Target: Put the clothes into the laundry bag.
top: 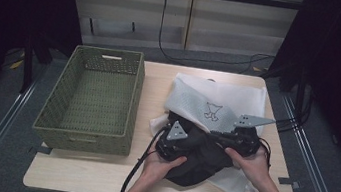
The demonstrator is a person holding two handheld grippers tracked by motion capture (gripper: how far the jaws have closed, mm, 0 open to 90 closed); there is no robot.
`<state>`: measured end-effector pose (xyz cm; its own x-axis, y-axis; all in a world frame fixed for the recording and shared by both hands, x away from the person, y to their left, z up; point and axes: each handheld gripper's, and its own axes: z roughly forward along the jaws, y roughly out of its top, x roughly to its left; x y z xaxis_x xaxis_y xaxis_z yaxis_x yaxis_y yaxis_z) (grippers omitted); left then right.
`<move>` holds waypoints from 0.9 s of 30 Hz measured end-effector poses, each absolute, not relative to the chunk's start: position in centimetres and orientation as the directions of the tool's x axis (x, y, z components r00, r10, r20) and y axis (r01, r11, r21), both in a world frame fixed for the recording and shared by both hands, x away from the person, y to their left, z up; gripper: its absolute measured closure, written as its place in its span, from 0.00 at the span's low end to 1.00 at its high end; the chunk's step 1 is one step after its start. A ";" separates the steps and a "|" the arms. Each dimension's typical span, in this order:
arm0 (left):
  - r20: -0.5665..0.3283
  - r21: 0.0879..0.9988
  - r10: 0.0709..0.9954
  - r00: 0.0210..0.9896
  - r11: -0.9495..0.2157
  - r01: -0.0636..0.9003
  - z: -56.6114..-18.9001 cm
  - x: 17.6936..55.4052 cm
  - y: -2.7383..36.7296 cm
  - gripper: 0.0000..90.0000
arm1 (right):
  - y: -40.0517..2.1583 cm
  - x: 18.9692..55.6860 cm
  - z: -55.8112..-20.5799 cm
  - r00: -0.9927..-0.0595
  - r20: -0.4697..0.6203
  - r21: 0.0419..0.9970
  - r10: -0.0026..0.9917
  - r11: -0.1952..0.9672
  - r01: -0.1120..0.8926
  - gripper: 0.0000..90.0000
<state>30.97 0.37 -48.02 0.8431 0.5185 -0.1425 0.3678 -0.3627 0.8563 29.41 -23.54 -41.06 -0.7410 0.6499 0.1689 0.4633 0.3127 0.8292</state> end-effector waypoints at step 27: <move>-0.095 0.907 0.741 0.665 -0.210 0.364 -46.1 35.5 0.8 0.81 | -20.3 29.2 -37.6 -0.769 0.343 0.868 0.540 0.131 0.479 0.97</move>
